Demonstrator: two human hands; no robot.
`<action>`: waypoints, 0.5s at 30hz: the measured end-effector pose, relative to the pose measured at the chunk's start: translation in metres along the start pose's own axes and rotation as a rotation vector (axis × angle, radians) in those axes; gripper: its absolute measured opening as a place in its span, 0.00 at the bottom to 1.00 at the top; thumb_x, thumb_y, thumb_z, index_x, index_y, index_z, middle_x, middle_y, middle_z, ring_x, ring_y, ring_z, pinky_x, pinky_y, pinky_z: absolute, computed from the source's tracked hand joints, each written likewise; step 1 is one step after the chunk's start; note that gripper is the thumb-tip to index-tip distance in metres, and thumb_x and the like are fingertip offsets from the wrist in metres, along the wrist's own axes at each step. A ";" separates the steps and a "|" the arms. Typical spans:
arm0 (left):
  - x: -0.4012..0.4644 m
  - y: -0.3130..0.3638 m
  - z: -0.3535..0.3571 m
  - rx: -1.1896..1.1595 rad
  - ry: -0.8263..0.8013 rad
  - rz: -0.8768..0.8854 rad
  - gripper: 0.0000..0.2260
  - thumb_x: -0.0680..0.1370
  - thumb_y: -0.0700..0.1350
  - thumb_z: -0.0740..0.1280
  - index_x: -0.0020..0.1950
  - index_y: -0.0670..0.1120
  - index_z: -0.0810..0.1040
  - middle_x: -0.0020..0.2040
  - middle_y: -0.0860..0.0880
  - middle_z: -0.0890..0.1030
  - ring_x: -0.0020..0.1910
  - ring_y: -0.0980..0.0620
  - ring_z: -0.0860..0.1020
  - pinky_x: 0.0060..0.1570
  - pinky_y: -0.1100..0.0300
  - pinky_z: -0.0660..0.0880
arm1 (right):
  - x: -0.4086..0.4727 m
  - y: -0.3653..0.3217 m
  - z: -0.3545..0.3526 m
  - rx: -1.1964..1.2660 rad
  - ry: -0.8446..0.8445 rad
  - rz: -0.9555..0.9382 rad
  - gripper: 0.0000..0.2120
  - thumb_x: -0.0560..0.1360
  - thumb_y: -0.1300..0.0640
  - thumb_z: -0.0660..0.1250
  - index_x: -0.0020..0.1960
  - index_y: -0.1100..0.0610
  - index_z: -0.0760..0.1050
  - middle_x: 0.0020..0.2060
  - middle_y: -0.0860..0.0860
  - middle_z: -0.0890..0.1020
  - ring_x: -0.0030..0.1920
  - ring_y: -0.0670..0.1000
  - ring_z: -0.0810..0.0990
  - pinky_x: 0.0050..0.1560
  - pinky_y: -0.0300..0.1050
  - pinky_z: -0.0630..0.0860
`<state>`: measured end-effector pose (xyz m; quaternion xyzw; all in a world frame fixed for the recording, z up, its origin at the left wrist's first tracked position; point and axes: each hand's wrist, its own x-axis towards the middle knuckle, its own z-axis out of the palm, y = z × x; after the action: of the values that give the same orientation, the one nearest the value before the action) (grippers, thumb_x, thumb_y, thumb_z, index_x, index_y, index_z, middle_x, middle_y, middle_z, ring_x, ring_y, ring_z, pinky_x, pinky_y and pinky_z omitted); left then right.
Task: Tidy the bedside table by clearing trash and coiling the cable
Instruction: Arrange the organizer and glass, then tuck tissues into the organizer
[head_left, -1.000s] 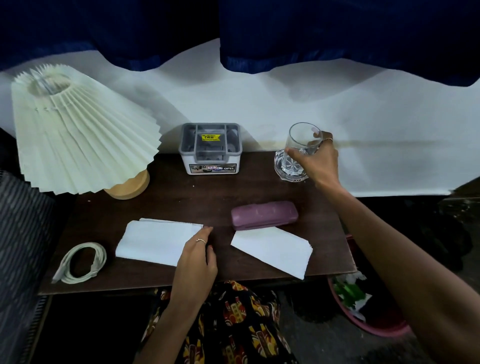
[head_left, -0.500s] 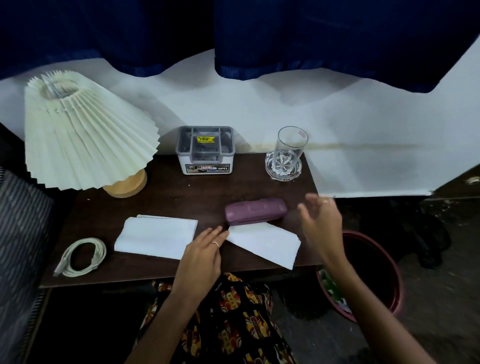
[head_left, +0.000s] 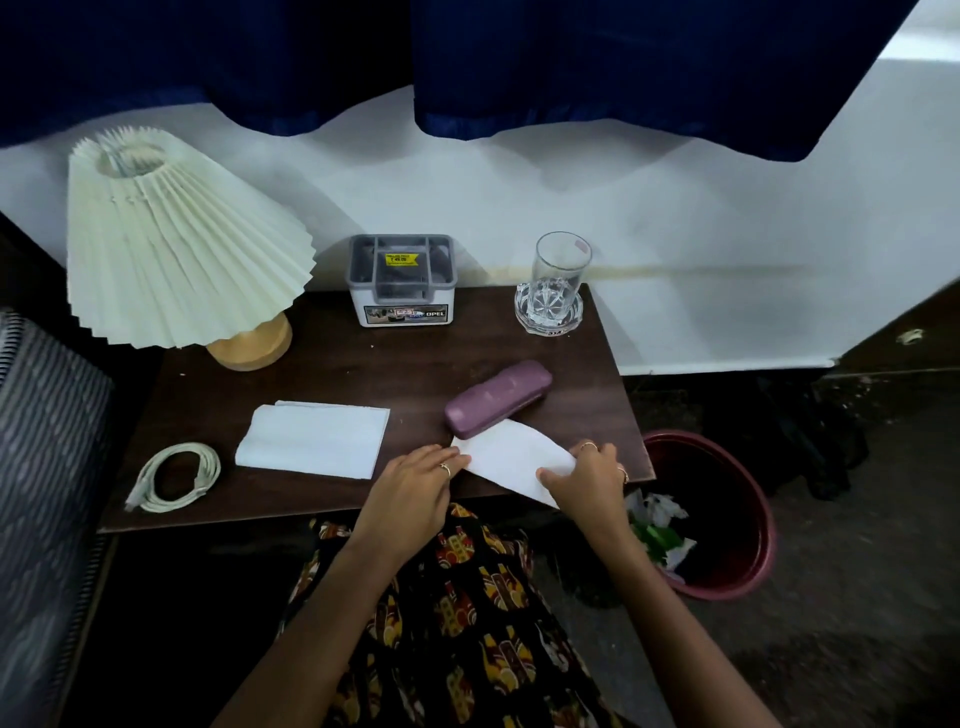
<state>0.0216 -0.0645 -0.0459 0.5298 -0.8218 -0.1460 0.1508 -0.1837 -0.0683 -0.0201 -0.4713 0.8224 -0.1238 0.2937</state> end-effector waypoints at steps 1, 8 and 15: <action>-0.001 0.000 0.000 0.003 0.005 0.006 0.18 0.76 0.39 0.62 0.66 0.48 0.75 0.64 0.50 0.78 0.65 0.51 0.74 0.62 0.55 0.70 | -0.002 0.001 0.001 0.049 0.015 0.025 0.19 0.70 0.55 0.69 0.57 0.63 0.73 0.58 0.60 0.72 0.59 0.64 0.72 0.60 0.54 0.70; -0.005 0.005 -0.005 -0.035 -0.009 -0.071 0.19 0.81 0.44 0.57 0.72 0.47 0.67 0.65 0.49 0.75 0.64 0.51 0.72 0.63 0.55 0.69 | -0.017 -0.003 -0.004 0.621 -0.189 0.118 0.07 0.71 0.65 0.67 0.49 0.60 0.77 0.45 0.58 0.84 0.45 0.57 0.83 0.49 0.56 0.81; -0.005 0.020 -0.038 -0.759 0.061 -0.609 0.16 0.80 0.52 0.59 0.64 0.46 0.75 0.58 0.48 0.81 0.54 0.52 0.79 0.59 0.55 0.75 | -0.053 -0.006 -0.050 0.749 -0.233 -0.044 0.07 0.73 0.65 0.68 0.51 0.59 0.77 0.45 0.58 0.84 0.45 0.58 0.84 0.46 0.55 0.82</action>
<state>0.0224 -0.0555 -0.0042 0.6580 -0.5133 -0.4570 0.3078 -0.1896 -0.0304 0.0422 -0.3597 0.6710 -0.3673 0.5343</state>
